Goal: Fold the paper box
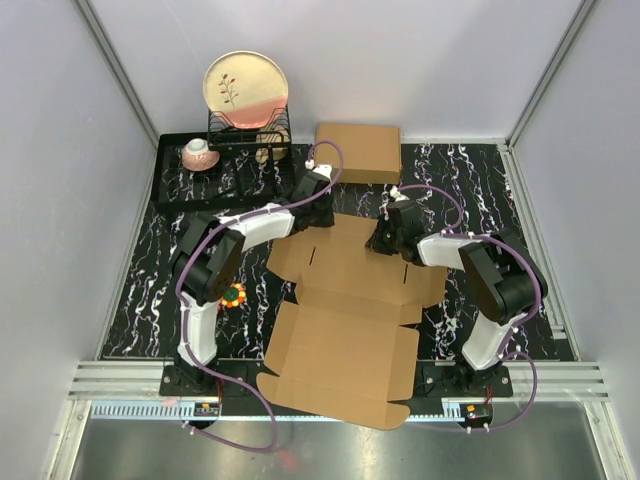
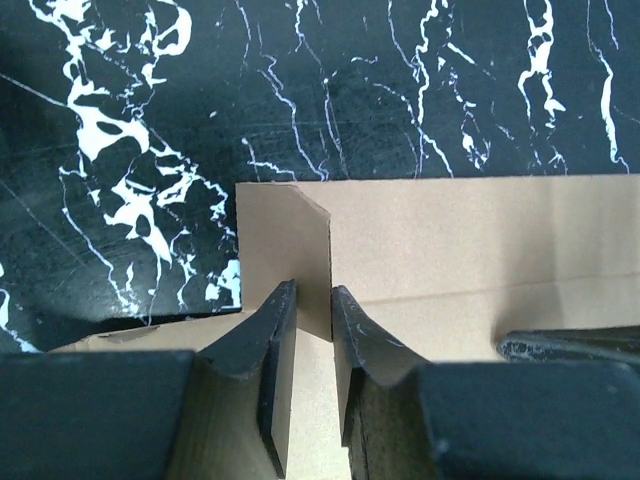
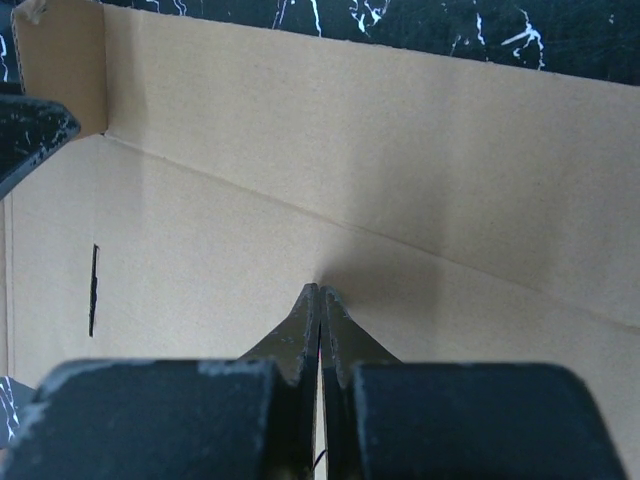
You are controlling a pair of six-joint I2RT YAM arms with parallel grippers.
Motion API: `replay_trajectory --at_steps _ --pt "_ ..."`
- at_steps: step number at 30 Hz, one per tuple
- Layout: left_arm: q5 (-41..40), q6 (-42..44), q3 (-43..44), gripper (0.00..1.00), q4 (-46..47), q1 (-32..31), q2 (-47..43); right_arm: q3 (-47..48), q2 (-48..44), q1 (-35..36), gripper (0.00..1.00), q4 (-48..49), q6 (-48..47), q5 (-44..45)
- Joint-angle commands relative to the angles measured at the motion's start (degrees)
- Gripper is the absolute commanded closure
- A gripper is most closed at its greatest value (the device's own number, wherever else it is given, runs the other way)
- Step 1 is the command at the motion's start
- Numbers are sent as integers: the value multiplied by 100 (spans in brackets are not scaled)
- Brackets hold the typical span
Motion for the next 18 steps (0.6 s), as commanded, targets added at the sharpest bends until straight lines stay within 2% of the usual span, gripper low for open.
replay_trajectory --at_steps 1,12,18 --pt "-332 122 336 79 -208 -76 270 -66 -305 34 100 -423 -174 170" --pt "-420 105 416 85 -358 -94 639 162 -990 34 100 -897 -200 196" --pt "-526 140 301 93 -331 -120 587 452 -1325 25 89 -1381 -376 337"
